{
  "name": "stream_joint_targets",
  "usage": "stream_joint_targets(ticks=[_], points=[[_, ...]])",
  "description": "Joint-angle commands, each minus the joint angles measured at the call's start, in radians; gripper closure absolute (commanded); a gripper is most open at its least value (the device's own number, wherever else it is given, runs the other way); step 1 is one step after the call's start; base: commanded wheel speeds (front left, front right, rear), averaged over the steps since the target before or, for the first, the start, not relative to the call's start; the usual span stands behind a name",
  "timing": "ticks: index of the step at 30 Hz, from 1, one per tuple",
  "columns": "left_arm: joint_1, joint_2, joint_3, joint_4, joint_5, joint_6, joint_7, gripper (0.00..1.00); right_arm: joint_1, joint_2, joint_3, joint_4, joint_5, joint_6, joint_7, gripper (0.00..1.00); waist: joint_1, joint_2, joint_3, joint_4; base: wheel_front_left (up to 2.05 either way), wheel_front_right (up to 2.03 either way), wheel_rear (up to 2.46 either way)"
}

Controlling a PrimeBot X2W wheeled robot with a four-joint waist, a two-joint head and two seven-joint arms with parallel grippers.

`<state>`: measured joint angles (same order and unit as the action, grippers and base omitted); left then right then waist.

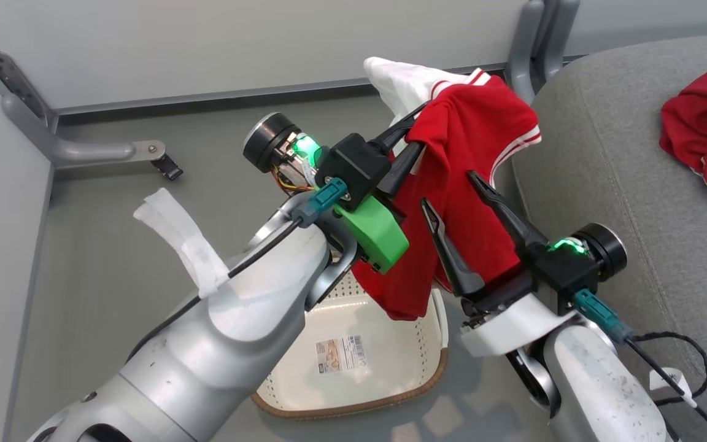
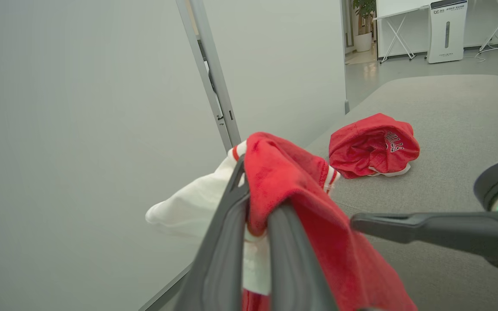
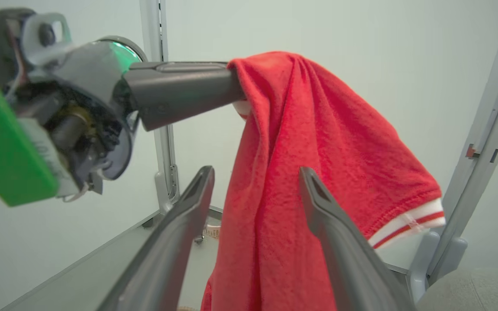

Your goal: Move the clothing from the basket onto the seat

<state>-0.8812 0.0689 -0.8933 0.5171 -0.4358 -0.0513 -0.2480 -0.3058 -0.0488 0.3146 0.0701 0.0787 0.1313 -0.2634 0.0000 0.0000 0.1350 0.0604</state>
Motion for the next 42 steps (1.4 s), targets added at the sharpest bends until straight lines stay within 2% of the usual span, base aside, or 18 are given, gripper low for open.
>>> stream_joint_targets(ticks=[1,7,11,23,24,25,42], points=[[-0.016,-0.006,-0.005,-0.01,-0.003,0.01,-0.003,1.0,-0.024,-0.003,-0.001,0.017,-0.012,-0.001,-0.002,0.0,0.0,0.0,0.017,0.014,0.0,0.0,0.0],[-0.024,-0.012,-0.026,-0.041,-0.014,0.021,0.0,1.0,-0.079,-0.003,-0.013,0.073,-0.103,-0.001,-0.002,0.0,0.0,0.0,0.04,0.033,0.0,0.0,0.0],[-0.027,-0.015,-0.034,-0.061,-0.026,0.034,0.002,1.0,-0.099,-0.003,-0.027,0.1,-0.117,-0.001,-0.002,0.0,0.0,0.0,0.049,0.04,0.0,0.0,0.0],[-0.039,-0.018,-0.065,-0.118,-0.05,0.06,0.006,1.0,-0.157,-0.003,-0.035,0.228,-0.051,-0.001,-0.002,0.0,0.0,0.0,0.067,0.052,0.0,0.0,0.0],[-0.04,-0.018,-0.067,-0.119,-0.053,0.062,0.006,1.0,-0.161,-0.003,-0.032,0.242,-0.038,-0.001,-0.002,0.29,0.0,0.0,0.067,0.053,0.0,0.0,0.0],[-0.04,-0.019,-0.07,-0.12,-0.054,0.062,0.005,1.0,-0.171,-0.003,-0.03,0.255,-0.037,-0.001,-0.002,1.0,0.0,0.0,0.067,0.054,0.0,0.0,0.0],[-0.018,-0.018,-0.087,-0.089,-0.072,0.063,-0.005,1.0,-0.158,-0.003,-0.018,0.269,0.004,-0.001,-0.002,1.0,0.0,0.0,0.041,0.051,0.0,0.0,0.0]])
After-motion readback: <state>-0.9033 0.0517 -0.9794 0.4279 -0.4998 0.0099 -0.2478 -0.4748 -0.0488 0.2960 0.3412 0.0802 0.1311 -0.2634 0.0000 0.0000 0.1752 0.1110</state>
